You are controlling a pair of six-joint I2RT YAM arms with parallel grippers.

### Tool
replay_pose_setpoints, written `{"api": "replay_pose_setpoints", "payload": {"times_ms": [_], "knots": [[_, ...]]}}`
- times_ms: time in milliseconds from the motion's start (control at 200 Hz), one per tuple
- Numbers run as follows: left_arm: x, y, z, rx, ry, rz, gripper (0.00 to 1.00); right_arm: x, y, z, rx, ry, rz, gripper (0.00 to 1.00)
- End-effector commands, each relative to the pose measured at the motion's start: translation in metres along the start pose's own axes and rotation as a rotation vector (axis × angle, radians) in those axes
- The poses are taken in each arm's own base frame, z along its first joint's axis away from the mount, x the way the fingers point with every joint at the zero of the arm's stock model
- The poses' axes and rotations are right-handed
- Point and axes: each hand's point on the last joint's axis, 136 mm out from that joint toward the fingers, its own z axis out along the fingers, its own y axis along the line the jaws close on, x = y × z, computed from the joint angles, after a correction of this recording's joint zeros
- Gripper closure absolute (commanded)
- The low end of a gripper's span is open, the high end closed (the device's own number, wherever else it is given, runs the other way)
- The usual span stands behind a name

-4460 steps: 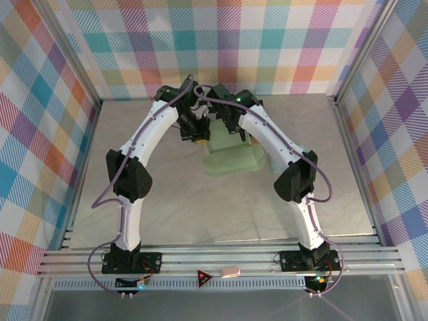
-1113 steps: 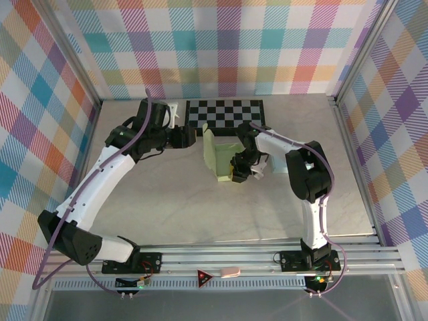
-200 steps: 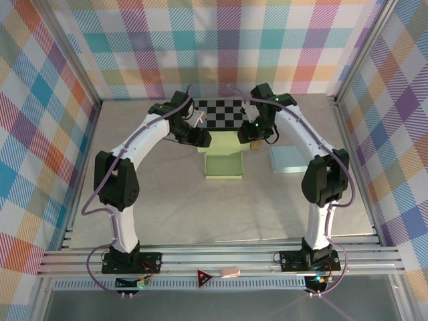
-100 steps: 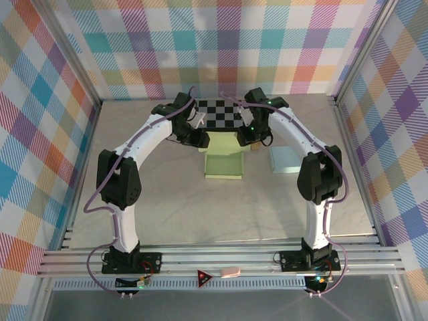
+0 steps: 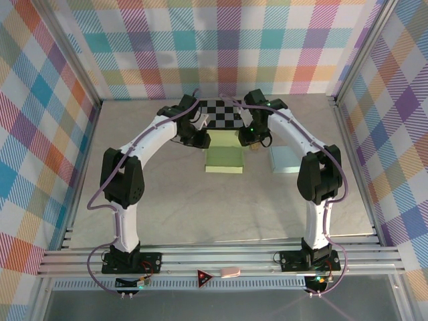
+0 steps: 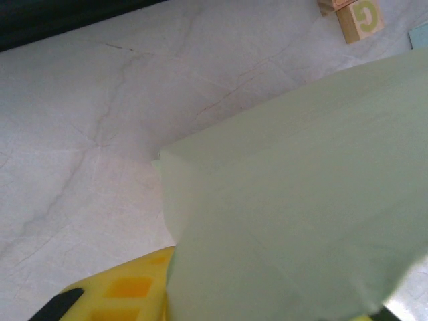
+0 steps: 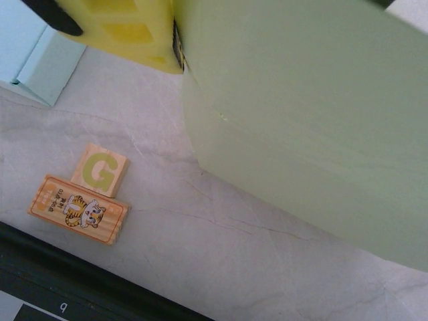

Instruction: Fold the paper box

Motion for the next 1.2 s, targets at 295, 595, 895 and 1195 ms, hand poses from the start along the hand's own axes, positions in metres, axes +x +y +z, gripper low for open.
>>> {"api": "replay_pose_setpoints", "payload": {"times_ms": [295,595,895,1195], "knots": [[-0.018,-0.009,-0.007,0.020,-0.105,-0.120,0.82,-0.008,0.023,-0.014,-0.101,-0.066,0.165,0.78],[-0.013,-0.012,-0.001,0.063,-0.128,-0.178,0.87,-0.016,0.033,-0.019,-0.158,-0.090,0.238,0.78],[-0.020,-0.015,-0.016,0.067,-0.194,-0.207,0.90,-0.010,0.033,-0.018,-0.156,-0.085,0.253,0.79],[-0.017,-0.019,-0.009,0.085,-0.186,-0.246,0.90,-0.005,0.032,-0.010,-0.152,-0.085,0.265,0.81]]}}
